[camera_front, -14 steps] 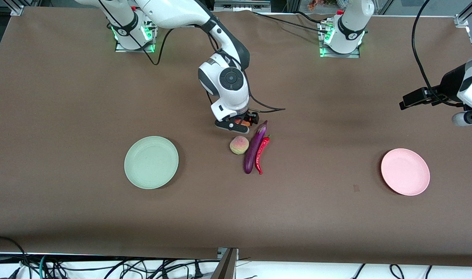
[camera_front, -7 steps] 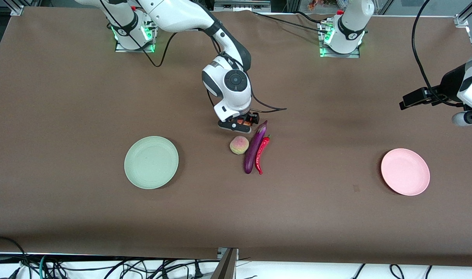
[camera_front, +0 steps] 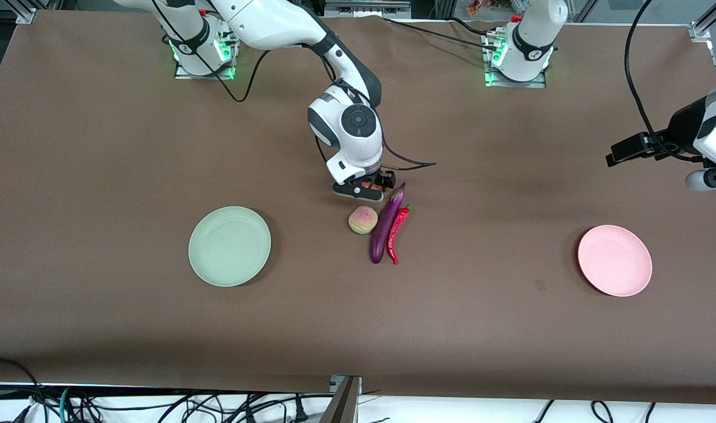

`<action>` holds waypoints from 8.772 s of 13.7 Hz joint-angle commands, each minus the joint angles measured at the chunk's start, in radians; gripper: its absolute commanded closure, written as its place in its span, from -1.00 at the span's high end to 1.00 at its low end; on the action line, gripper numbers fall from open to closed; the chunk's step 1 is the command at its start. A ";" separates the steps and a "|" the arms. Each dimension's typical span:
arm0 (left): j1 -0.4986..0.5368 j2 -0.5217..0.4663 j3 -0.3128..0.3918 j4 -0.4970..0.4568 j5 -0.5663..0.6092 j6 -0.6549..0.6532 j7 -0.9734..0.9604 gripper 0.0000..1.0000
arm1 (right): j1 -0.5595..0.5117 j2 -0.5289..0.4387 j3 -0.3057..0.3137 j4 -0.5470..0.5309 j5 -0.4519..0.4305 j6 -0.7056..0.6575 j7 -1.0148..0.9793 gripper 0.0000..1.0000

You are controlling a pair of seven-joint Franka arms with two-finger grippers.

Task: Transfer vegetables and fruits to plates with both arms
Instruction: 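Lower the right gripper and close it on the pomegranate, then carry the pomegranate to the green plate while the left gripper reaches the chili, then release the pomegranate on the green plate while the left gripper grasps the chili, then lift the chili with the left gripper while the right gripper reaches the peach, then place the chili on the pink plate while the right gripper grasps the peach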

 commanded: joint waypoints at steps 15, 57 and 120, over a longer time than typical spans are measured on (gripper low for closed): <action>-0.012 0.002 -0.037 0.025 0.007 -0.002 0.006 1.00 | 0.024 -0.078 -0.022 0.009 -0.026 -0.077 0.005 -0.40; -0.472 0.749 -0.063 0.022 -0.035 0.881 -0.477 1.00 | -0.465 -0.032 -0.241 0.044 0.118 -0.166 -0.871 1.00; 0.131 0.615 -0.251 0.122 0.039 0.251 0.370 1.00 | 0.090 0.117 -0.240 0.090 0.074 0.200 -0.119 -0.38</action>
